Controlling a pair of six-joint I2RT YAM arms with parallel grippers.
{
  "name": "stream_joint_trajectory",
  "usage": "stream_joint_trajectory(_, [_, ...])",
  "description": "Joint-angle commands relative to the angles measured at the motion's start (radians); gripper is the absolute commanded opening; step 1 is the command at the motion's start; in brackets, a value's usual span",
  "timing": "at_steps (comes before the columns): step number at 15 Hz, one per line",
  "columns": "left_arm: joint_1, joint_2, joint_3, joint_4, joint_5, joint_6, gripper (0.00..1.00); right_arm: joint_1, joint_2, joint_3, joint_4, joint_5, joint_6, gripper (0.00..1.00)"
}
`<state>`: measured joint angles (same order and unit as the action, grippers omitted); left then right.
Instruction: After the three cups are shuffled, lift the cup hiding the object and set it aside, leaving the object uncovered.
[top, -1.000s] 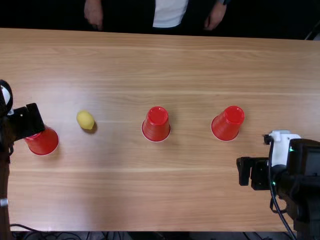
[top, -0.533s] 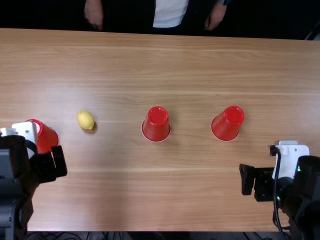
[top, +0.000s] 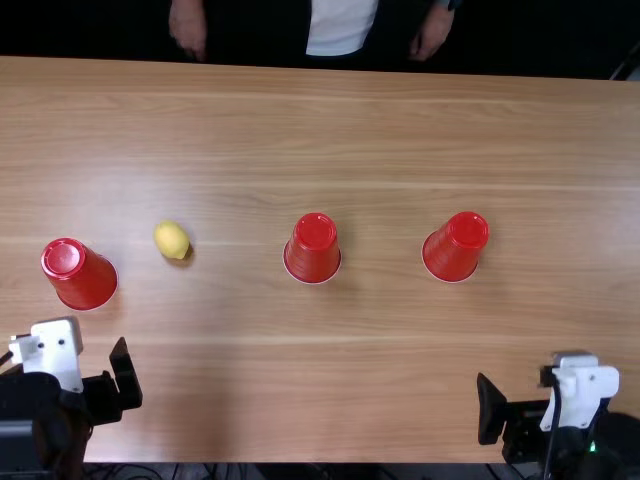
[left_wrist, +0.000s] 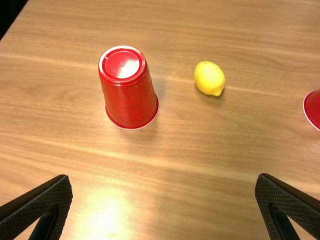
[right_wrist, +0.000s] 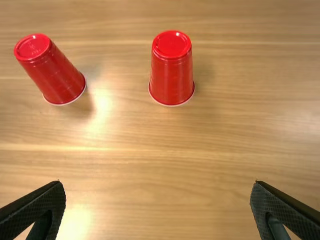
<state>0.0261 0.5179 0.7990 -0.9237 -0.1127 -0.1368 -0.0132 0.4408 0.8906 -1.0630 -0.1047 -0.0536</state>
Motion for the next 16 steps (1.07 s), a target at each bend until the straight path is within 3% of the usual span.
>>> stream_joint_trajectory(1, [-0.002, -0.055, -0.067, 0.024, 0.004, -0.011, 1.0, 0.015, -0.096, -0.059, 0.02, -0.004, 0.004, 1.0])
stream_joint_trajectory(7, [-0.003, -0.447, -0.3, 0.151, 0.006, -0.009, 1.0, 0.009, -0.441, -0.245, 0.02, 0.003, -0.007, 1.0])
stream_joint_trajectory(11, [-0.006, -0.518, -0.403, 0.178, 0.006, -0.009, 1.0, 0.009, -0.441, -0.3, 0.024, 0.007, -0.002, 1.0])
stream_joint_trajectory(12, [-0.006, -0.518, -0.405, 0.202, 0.006, -0.005, 1.0, 0.007, -0.441, -0.298, 0.026, 0.015, -0.002, 1.0])
stream_joint_trajectory(14, [-0.008, -0.518, -0.42, 0.314, 0.006, 0.002, 1.0, 0.007, -0.441, -0.3, 0.107, 0.059, -0.002, 1.0])
stream_joint_trajectory(15, [-0.008, -0.518, -0.471, 0.395, 0.011, 0.006, 1.0, 0.005, -0.441, -0.325, 0.211, 0.075, -0.007, 1.0])
stream_joint_trajectory(16, [-0.008, -0.518, -0.518, 0.493, 0.028, 0.008, 1.0, 0.004, -0.441, -0.367, 0.357, 0.077, -0.011, 1.0])
